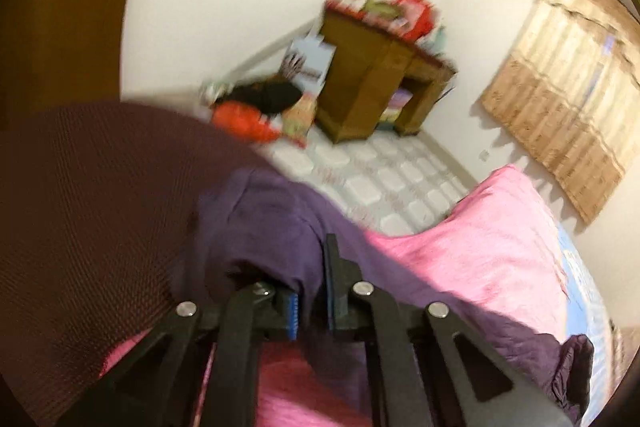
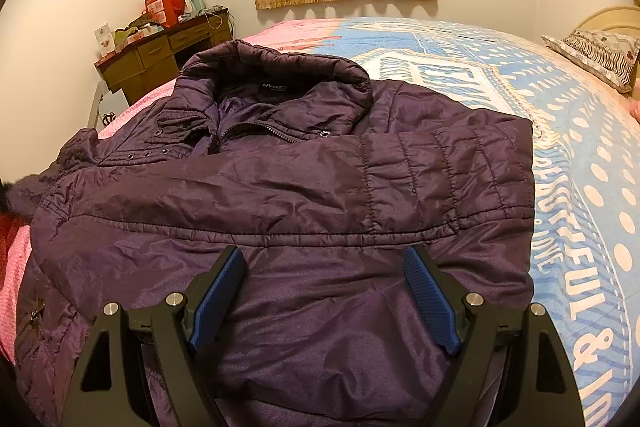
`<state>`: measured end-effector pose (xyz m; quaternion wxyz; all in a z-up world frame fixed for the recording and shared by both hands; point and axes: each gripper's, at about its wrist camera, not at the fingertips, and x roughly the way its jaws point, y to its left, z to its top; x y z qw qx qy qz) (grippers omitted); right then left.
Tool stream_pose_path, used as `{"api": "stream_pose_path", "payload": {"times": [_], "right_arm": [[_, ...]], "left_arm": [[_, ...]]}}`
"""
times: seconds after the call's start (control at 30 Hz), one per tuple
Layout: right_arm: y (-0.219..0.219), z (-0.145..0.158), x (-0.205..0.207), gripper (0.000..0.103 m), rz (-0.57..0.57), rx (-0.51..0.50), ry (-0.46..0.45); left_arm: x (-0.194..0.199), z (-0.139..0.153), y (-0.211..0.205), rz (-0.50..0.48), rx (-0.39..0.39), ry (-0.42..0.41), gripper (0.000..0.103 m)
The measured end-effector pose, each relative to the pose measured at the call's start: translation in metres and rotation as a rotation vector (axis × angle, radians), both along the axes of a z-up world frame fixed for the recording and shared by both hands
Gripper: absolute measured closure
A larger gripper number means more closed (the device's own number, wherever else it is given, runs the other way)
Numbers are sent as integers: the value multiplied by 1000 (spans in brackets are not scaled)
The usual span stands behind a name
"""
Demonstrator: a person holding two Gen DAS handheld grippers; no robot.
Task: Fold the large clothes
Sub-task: 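Grasp the other sleeve with the left gripper and fold it across the body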
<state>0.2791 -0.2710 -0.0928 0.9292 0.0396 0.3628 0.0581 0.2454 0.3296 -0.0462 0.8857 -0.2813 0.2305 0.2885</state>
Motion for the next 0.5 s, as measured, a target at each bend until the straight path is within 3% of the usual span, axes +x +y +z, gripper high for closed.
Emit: {"api": "stream_pose_path", "payload": {"times": [0.13, 0.23, 0.3, 0.4, 0.5], "right_arm": [[-2, 0, 0, 20, 0, 15, -5], [-1, 0, -2, 20, -1, 21, -7], [-3, 1, -3, 20, -2, 29, -10], [-5, 1, -4, 20, -1, 46, -14], [-7, 1, -6, 20, 0, 63, -18]], "left_arm": [[6, 57, -62, -125, 165, -86, 95], [15, 101, -145, -293, 335, -154, 95], [21, 115, -201, -392, 448, -175, 95], [22, 117, -302, -613, 565, -217, 95], [25, 92, -380, -786, 629, -202, 95]]}}
